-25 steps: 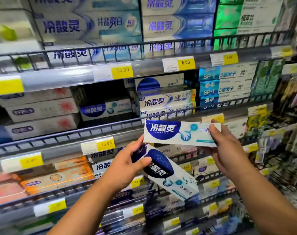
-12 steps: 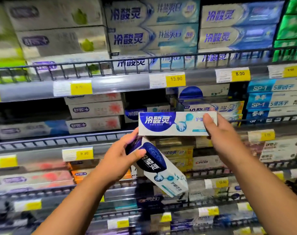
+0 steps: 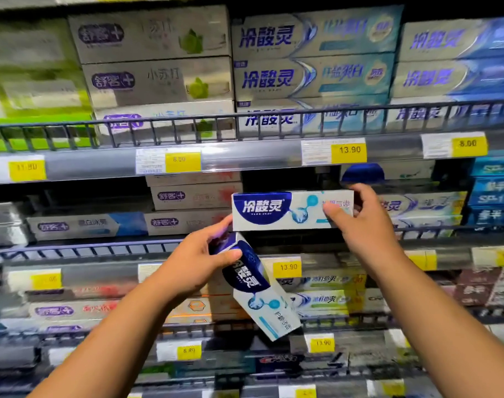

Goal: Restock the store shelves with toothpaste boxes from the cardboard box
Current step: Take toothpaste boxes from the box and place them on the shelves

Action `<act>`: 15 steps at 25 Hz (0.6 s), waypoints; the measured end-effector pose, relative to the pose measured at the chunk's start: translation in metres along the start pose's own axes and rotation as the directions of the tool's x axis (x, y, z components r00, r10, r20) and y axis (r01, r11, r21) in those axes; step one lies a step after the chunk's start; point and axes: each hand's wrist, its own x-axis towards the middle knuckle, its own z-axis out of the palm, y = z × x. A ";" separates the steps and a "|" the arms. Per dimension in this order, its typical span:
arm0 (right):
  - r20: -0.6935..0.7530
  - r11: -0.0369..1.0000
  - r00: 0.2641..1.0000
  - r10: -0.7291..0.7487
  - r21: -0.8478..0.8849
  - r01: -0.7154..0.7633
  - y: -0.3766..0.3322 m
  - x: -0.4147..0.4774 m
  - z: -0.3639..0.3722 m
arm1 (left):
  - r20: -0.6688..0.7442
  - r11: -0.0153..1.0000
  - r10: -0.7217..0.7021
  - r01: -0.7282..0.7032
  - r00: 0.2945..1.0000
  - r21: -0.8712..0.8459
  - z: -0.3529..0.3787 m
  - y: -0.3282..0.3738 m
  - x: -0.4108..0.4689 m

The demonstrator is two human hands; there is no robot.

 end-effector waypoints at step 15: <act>-0.023 0.803 0.994 -0.109 -0.591 0.075 0.000 0.008 0.017 | 0.126 0.915 -0.369 0.336 0.921 0.223 -0.014 0.039 0.044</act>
